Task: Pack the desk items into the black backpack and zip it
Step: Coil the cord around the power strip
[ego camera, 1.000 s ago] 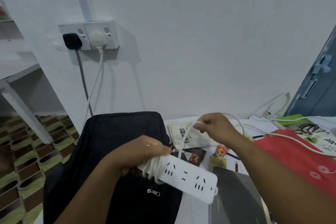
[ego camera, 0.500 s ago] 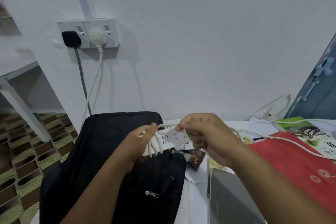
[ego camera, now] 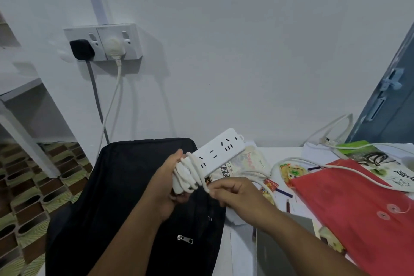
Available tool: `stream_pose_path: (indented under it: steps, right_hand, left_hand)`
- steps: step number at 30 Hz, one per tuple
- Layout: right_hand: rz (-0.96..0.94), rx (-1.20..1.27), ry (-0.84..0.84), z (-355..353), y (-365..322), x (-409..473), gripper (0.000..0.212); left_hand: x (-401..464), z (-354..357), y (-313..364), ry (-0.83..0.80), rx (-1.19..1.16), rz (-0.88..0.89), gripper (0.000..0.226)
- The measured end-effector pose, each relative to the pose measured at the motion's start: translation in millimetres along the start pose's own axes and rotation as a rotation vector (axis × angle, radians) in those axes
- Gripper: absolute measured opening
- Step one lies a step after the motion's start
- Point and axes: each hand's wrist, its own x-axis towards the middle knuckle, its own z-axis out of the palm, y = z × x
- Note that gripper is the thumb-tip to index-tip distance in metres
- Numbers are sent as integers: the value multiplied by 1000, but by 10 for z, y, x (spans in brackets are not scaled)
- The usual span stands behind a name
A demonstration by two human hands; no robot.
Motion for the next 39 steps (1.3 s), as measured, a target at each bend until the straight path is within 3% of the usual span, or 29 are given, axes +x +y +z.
stream_pose_path:
  steps: [3,5,7,9,11,15,17,19,20,24,25,26,27,29,31,34,37,39]
  right_hand:
    - [-71,-91,-6,50,-25,41,28]
    - [-145,-212,-22,81,4,65,24]
    - [-185,-326,-34,116,62,86,14]
    - [-189,-345,-64,116,95,84,19]
    - [-182,-226,-87,31,125,78,22]
    - [73,431,-147,-263,141,67,49]
    - [110,331,-285,-368,126,69,51]
    - [49,-30,-497,-343,76,49,24]
    - [30,-83,-579,-322,61,36,13]
    - [184,281,-573,-283,-66,32,24]
    - [184,180,-493,-322,-73,80,27]
    - [170,-74,-432,-347,-97,108,28]
    - [141,-346,-389,-362,-158,153,28]
    - [48,-581,-337,-388,-287,275,13]
    - [39,-649,-240,-414,-451,364,31]
    - [-6,-722,-138,-395,-660,442,39]
    - [-80,-654,-136,-275,-807,403,24]
    - [-91,-536,-145,-249,-817,377,6]
  left_hand:
    - [-41,34,33,35,65,116,52]
    - [-66,58,37,78,148,199,51]
    - [-74,88,18,121,185,222,33]
    - [-64,94,-7,164,178,223,14]
    - [-58,56,-2,181,114,227,13]
    - [-73,-84,65,102,70,210,24]
    - [-64,-89,66,74,87,199,24]
    - [-44,-80,72,58,47,173,24]
    - [-35,-100,80,42,7,152,25]
    - [-45,-237,151,-232,-65,84,58]
    - [-57,-243,160,-319,-6,92,55]
    - [-84,-214,174,-399,114,113,44]
    - [-111,-170,190,-460,309,144,35]
    - [-139,-55,209,-497,738,168,30]
    - [-95,-5,212,-429,1017,151,28]
    - [-46,25,239,-338,1046,149,26]
    - [-24,59,238,-418,1088,155,23]
    - [-4,32,194,-306,1109,216,17]
